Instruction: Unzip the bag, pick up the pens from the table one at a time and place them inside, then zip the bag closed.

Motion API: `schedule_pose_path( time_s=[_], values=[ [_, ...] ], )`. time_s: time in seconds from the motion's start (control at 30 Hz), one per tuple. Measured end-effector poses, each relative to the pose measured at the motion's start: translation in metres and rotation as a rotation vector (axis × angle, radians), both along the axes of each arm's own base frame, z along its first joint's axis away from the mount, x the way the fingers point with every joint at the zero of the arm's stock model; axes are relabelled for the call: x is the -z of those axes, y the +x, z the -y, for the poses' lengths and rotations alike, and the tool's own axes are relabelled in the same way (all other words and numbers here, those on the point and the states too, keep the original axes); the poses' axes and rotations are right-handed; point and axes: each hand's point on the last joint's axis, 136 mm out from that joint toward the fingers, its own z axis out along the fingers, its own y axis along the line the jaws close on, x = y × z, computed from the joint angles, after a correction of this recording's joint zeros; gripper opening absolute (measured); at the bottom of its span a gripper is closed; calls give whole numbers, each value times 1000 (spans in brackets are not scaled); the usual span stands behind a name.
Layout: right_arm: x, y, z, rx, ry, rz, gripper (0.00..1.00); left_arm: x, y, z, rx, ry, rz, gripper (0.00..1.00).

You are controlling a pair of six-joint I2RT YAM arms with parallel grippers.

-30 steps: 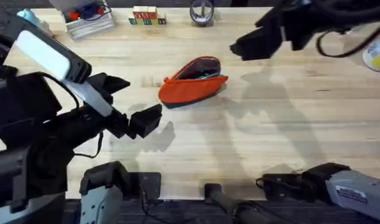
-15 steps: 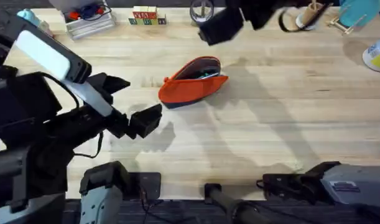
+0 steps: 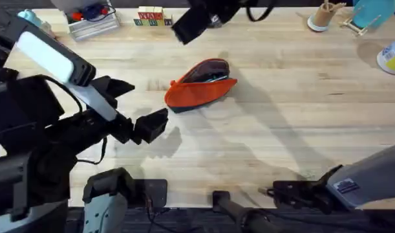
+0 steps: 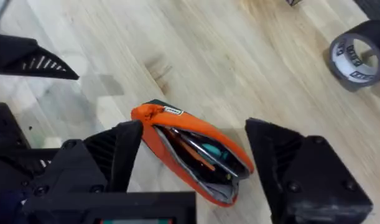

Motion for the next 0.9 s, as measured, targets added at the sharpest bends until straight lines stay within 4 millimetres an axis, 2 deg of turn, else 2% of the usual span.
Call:
schedule_pose_path(
  time_s=[0.23, 0.43, 0.9],
  values=[
    [17, -12, -22, -46, -38, -18, 996, 0, 0, 0, 0, 0, 0, 993],
    [27, -18, -31, -77, -38, -54, 996, 0, 0, 0, 0, 0, 0, 993],
    [25, -27, -40, -114, 8, -89, 996, 0, 0, 0, 0, 0, 0, 993]
  ],
)
